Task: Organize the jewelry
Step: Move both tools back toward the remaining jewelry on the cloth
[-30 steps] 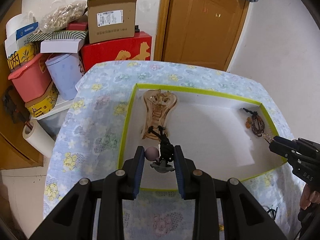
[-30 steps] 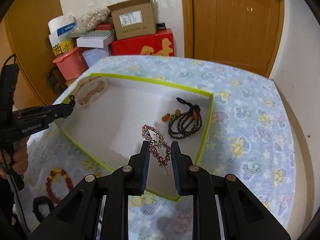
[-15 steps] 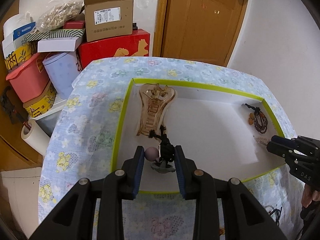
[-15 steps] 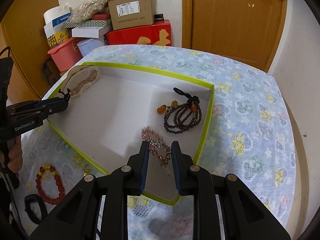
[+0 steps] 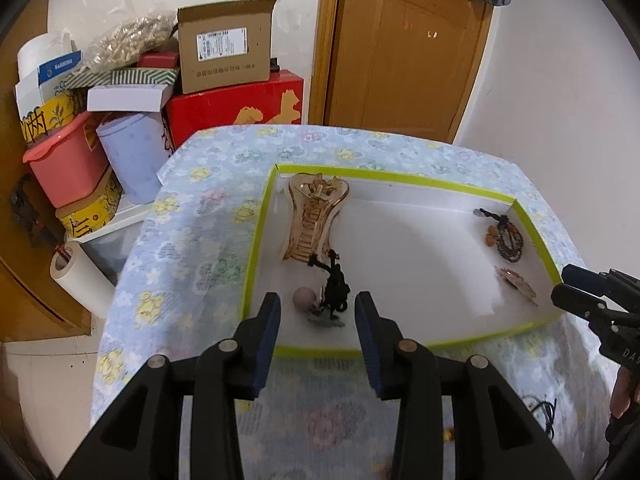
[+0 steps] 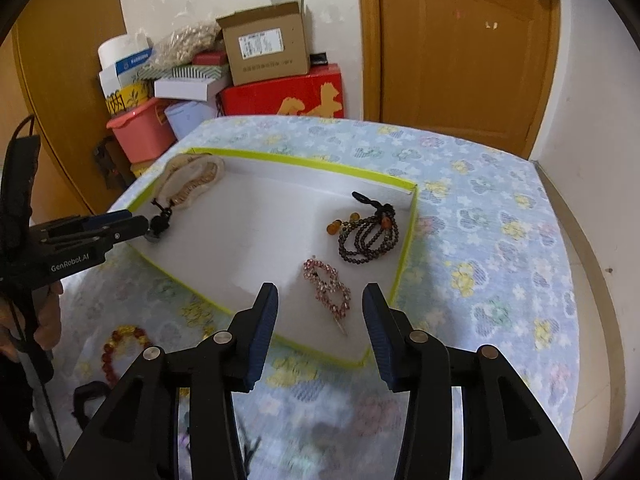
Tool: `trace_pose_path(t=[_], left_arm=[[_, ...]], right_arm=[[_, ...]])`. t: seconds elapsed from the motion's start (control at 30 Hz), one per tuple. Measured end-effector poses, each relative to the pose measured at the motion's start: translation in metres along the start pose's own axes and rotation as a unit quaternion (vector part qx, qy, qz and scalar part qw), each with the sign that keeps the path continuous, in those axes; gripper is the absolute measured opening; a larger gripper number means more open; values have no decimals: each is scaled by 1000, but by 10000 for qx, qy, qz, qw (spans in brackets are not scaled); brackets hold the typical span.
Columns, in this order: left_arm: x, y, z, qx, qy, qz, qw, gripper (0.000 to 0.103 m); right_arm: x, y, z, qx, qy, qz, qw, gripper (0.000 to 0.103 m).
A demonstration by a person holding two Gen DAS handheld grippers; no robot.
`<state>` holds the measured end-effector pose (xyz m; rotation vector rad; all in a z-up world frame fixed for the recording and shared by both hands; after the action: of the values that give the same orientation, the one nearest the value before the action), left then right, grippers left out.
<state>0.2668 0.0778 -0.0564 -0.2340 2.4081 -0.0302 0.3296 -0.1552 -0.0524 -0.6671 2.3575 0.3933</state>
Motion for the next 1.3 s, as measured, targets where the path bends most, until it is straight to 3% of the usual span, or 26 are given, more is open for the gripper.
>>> trace_pose_path(t=[0.23, 0.73, 1.03, 1.3], left_arm=[[20, -5, -43, 128, -217, 59, 9997, 40], [79, -20, -113, 367, -429, 280, 9980, 40], [110, -28, -123, 540, -298, 395, 9973, 40], [128, -34, -120, 641, -121, 402, 9971, 40]], right_arm=[[23, 5, -45, -32, -328, 220, 9992, 45], [79, 36, -106, -241, -519, 215, 9981, 45], [107, 48, -107, -516, -253, 233, 9981, 45], [112, 52, -105, -564, -178, 196, 9981, 45]])
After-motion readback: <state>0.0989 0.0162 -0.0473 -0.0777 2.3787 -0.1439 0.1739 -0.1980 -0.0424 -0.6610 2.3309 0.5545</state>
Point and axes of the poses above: each gripper's, at about its wrist camera, not at the fingertips, and z roughly the way its jaws point, y to its left, x to its underside, the point moved 6 cm from there along z, roughly the way its jaws point, and after that the axes turned 1 degree about -x, right-handed, at the moved point
